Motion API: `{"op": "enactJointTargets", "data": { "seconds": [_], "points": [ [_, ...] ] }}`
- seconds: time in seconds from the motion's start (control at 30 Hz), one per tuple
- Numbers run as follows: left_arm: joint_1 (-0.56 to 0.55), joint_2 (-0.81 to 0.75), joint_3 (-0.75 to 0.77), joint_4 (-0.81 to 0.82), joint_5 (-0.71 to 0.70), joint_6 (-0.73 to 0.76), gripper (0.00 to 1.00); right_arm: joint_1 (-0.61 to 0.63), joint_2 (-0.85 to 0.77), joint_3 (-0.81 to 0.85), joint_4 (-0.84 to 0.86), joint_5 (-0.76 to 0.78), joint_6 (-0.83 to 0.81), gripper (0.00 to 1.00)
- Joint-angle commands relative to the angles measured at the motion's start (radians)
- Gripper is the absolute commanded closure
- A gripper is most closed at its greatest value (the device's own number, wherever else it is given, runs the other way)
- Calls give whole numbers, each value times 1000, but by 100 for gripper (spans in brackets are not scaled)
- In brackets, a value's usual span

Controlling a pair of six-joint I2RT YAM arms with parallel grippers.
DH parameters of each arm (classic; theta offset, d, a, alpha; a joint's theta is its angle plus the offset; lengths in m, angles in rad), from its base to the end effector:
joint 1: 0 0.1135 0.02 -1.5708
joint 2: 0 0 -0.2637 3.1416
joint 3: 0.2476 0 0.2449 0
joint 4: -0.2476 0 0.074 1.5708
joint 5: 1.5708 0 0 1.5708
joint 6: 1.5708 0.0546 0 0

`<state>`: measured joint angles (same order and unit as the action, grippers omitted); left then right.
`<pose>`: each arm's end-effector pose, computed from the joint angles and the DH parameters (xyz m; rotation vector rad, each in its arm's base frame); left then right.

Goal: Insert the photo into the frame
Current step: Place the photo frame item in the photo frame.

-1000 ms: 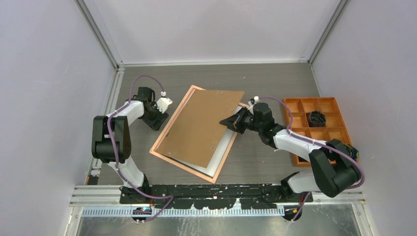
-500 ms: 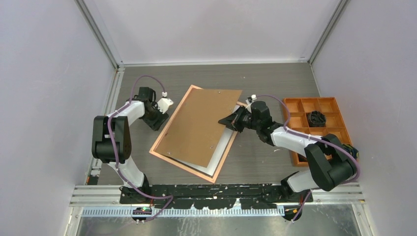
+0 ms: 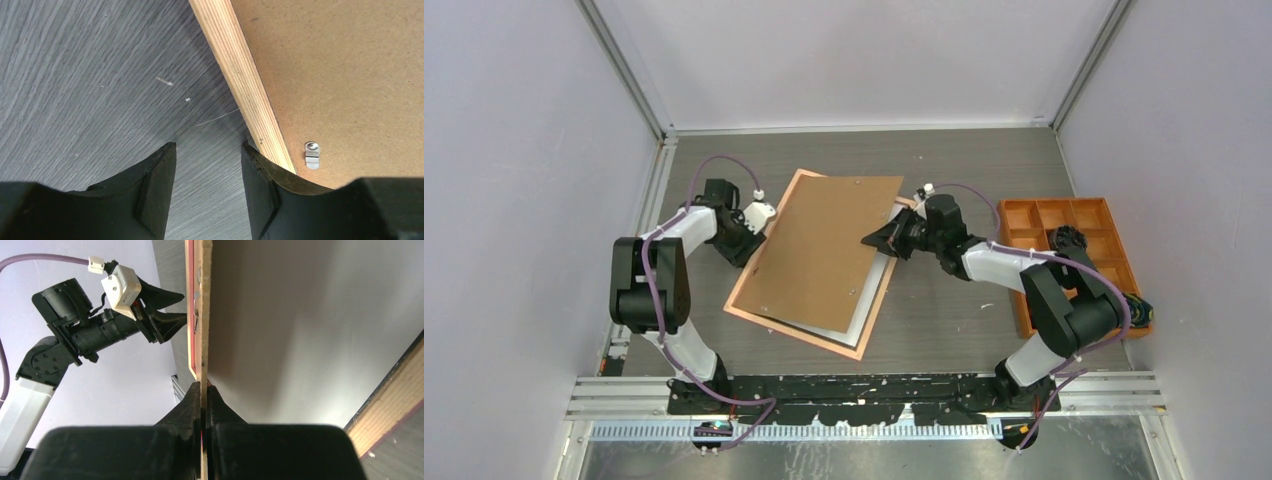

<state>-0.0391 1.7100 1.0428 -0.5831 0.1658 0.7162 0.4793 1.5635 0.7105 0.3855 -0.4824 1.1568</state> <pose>0.3199 -0.0215 0.1535 1.0615 2.5743 -0.0688 0.2800 0.1741 0.1827 0.4383 2.2974 1.4274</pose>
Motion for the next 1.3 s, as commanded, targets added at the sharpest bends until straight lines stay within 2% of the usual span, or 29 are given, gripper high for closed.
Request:
{"op": "enactJointTargets", "data": {
  "seconds": [0.0, 0.07, 0.13, 0.2, 0.33, 0.47, 0.63, 0.73, 0.8, 1.27],
  "points": [
    [-22, -47, -26, -26, 64, -14, 47, -14, 49, 93, -10, -12, -84, 98],
    [-34, -67, -39, -26, 85, -20, 46, -21, 63, 120, -52, -7, -111, 94],
    [-51, -86, -53, -25, 102, -20, 46, -30, 72, 149, -101, -5, -140, 87],
    [-68, -99, -62, -24, 114, -20, 46, -33, 70, 174, -162, 5, -170, 74],
    [-91, -107, -54, -44, 144, -38, 45, -33, 59, 213, -312, 64, -236, 59],
    [-93, -104, -38, -62, 140, -48, 45, -34, 64, 249, -450, 123, -279, 57],
    [-93, -126, -16, -64, 111, -57, 46, -32, 64, 302, -577, 206, -333, 39],
    [-92, -139, -14, -67, 108, -59, 46, -29, 59, 332, -624, 232, -353, 25],
    [-93, -137, -10, -66, 101, -58, 46, -22, 58, 362, -664, 257, -370, 2],
    [-80, -109, 50, -103, 68, -65, 45, 14, 54, 510, -930, 394, -464, 0]
  ]
}}
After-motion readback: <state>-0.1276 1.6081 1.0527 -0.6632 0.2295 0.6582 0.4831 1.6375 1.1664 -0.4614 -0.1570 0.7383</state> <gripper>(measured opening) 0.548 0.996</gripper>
